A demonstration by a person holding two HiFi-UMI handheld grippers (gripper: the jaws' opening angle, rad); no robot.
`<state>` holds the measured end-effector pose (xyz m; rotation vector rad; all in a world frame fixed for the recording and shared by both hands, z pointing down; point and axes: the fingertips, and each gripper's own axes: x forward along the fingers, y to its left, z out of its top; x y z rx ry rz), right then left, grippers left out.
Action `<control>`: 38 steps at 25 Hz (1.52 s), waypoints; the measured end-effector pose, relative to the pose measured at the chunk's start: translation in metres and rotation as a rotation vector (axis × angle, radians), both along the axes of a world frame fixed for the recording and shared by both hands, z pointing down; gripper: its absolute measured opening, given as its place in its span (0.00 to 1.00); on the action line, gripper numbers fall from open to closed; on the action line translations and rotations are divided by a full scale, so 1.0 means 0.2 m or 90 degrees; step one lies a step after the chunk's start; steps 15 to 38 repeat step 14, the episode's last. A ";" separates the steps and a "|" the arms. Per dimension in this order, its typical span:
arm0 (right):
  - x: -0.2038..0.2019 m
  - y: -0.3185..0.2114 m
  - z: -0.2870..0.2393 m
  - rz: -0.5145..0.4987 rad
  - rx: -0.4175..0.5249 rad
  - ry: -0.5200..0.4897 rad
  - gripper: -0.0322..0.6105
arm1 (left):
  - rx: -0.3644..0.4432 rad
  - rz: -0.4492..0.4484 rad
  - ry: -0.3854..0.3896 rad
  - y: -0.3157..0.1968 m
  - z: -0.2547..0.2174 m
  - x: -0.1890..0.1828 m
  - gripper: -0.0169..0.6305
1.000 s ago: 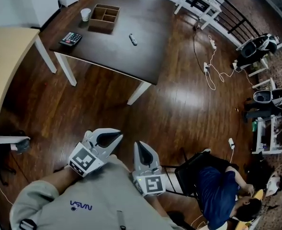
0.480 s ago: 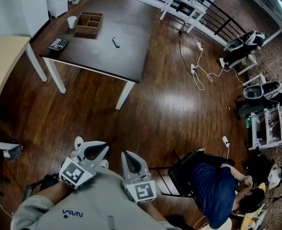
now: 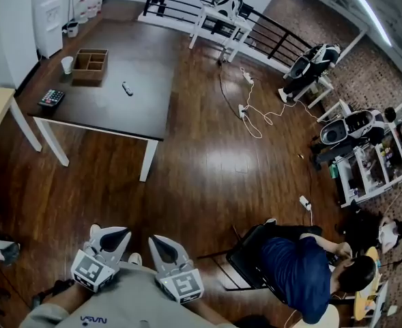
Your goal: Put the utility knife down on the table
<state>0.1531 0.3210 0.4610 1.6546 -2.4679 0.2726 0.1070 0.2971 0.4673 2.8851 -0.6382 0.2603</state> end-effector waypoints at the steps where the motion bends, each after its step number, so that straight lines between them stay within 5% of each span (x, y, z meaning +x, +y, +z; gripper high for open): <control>1: 0.01 0.00 0.00 0.002 -0.002 -0.002 0.05 | 0.004 0.004 -0.006 0.01 0.01 0.00 0.03; 38: 0.04 0.03 0.00 0.002 0.001 0.000 0.05 | 0.028 0.018 -0.023 0.03 0.03 0.02 0.03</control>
